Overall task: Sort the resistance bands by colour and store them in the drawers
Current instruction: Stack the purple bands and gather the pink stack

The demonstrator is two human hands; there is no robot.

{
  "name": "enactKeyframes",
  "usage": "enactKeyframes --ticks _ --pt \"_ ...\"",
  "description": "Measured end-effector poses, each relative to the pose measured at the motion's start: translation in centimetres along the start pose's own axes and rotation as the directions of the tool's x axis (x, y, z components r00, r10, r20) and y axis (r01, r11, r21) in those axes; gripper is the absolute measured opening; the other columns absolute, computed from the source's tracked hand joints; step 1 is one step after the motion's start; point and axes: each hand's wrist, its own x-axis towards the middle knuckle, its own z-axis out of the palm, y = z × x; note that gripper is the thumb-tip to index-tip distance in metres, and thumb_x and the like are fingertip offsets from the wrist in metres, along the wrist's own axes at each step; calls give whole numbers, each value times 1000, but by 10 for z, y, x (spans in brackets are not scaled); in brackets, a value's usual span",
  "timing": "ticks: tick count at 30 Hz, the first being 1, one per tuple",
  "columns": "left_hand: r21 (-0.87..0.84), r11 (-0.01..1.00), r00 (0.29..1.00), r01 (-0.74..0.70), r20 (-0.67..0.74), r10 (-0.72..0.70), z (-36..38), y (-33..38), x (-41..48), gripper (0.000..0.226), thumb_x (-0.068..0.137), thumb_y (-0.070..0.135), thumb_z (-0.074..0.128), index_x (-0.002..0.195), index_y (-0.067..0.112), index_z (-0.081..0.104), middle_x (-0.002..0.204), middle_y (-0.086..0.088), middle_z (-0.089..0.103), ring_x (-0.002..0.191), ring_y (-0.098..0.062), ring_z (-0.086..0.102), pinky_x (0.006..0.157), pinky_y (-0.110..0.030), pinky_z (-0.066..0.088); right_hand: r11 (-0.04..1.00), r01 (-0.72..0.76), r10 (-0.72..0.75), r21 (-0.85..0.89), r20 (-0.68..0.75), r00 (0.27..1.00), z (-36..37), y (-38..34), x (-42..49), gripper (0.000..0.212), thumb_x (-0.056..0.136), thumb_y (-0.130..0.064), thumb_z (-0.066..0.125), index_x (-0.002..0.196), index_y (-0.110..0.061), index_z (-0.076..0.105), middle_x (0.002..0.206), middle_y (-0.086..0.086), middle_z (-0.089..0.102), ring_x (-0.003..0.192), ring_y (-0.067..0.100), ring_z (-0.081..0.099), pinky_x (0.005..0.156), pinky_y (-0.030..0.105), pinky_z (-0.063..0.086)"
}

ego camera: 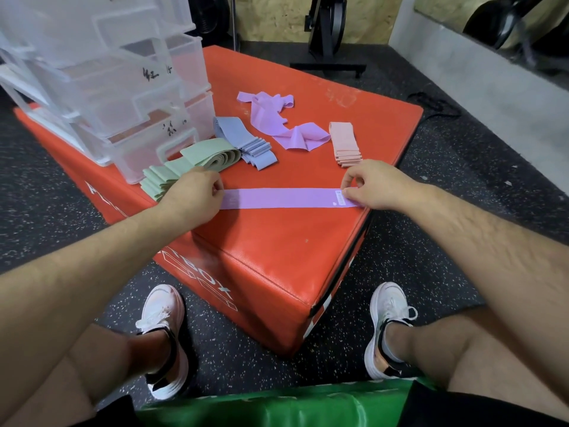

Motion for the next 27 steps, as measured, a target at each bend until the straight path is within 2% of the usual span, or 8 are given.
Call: enactKeyframes --ticks 5,8,14,19,21,23,25,27 --pt "-72 993 995 -95 -30 93 0 31 28 6 85 16 60 81 14 64 82 -5 60 85 -27 58 76 -34 47 992 37 -32 119 -43 999 -1 -25 22 9 90 -29 64 92 -27 72 91 -8 66 85 15 62 80 37 54" --pt "-97 984 988 -149 -58 144 4 56 51 9 87 16 62 91 12 68 88 -6 60 82 -24 57 79 -33 44 989 63 -53 134 -77 996 3 -40 44 17 92 -23 61 104 -23 74 106 -3 64 96 18 62 91 38 52" --pt "-122 984 991 -130 21 134 20 78 93 24 87 20 56 108 17 67 107 -9 62 103 -32 57 93 -42 47 997 -22 23 76 -15 1000 20 -58 92 39 92 -18 57 128 -29 67 156 11 33 137 29 46 112 35 37" --pt "-33 996 995 -85 45 87 17 78 108 29 87 17 51 112 17 65 110 -9 58 107 -33 53 94 -46 45 992 -104 101 72 46 994 26 -64 117 52 86 -27 57 137 -18 56 136 10 53 123 35 55 95 37 50" --pt "-35 997 997 -62 44 64 13 76 111 29 87 16 51 112 17 65 112 -10 58 108 -33 53 93 -46 46 993 -73 72 97 13 997 28 -59 118 57 82 -35 50 137 -23 56 135 5 56 123 32 54 96 39 51" --pt "-68 997 998 -36 47 39 10 76 112 29 87 16 54 113 16 65 114 -10 58 109 -32 54 94 -45 46 978 -89 102 189 -60 993 20 -60 114 49 81 -41 47 121 -23 67 125 4 65 119 30 56 97 40 50" --pt "-122 992 999 -15 41 20 7 79 111 27 86 16 56 112 16 65 114 -9 60 108 -30 57 93 -41 47 933 -96 152 347 -137 979 3 -64 106 30 88 -34 63 102 -10 73 102 10 72 100 28 64 88 37 52" --pt "-180 984 999 -14 26 19 1 83 108 23 87 15 57 108 14 67 109 -10 64 101 -29 61 87 -35 49 824 -119 223 553 -125 967 -15 -65 99 16 85 -23 74 97 -11 76 89 2 71 84 17 61 79 30 49"
